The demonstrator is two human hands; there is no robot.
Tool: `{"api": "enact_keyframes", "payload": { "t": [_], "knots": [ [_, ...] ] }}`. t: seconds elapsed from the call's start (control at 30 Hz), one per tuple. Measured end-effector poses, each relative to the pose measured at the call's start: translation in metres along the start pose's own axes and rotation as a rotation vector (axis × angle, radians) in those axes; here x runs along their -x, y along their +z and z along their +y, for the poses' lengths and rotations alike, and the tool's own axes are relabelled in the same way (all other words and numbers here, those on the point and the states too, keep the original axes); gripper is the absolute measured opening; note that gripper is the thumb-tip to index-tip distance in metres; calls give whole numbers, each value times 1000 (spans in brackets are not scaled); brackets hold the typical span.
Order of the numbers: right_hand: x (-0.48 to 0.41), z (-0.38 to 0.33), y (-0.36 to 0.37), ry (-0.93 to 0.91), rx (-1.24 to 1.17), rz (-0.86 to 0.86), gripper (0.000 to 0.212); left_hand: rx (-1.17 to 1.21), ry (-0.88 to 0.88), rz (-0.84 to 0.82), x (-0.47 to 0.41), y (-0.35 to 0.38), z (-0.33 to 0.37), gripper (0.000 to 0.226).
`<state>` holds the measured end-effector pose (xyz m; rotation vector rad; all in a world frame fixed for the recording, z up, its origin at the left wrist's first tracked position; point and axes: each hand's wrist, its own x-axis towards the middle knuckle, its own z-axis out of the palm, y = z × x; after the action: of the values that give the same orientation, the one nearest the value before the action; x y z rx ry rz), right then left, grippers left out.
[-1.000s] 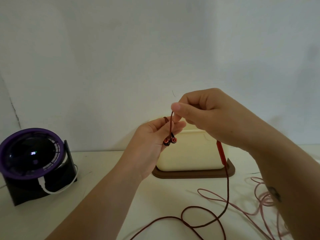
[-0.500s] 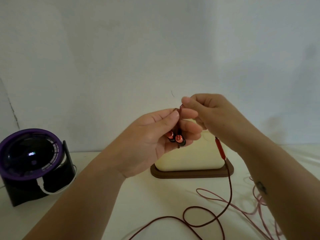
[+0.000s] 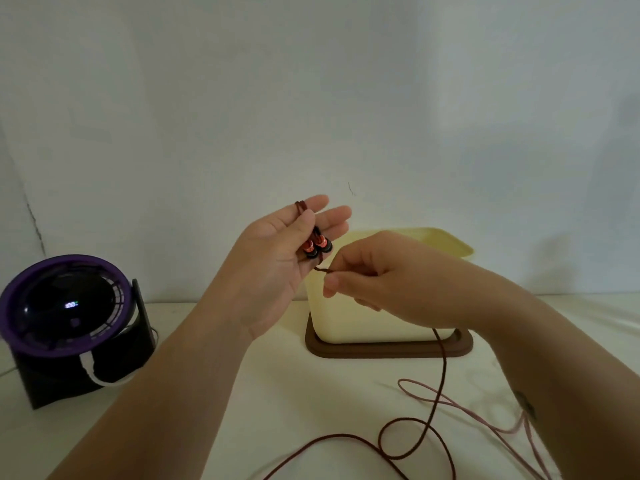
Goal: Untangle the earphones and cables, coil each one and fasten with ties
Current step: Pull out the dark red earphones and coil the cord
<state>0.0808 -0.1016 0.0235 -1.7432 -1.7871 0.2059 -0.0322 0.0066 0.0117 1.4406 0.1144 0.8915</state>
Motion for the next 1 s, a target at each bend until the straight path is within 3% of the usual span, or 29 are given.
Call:
{"api": "enact_keyframes", "payload": {
  "t": [0.23, 0.47, 0.77, 1.0],
  "knots": [
    [9, -1, -16, 24, 186, 173, 19, -257, -68, -101, -1, -5, -8, 31],
    [9, 0, -19, 13, 99, 154, 11, -405, -50, -247, 1, -3, -9, 38],
    [9, 1, -19, 10, 99, 112, 12, -382, -11, -60, -2, -1, -15, 25],
    [10, 0, -20, 3, 76, 133, 17, -465, -63, -91, -4, -1, -17, 30]
  ]
}}
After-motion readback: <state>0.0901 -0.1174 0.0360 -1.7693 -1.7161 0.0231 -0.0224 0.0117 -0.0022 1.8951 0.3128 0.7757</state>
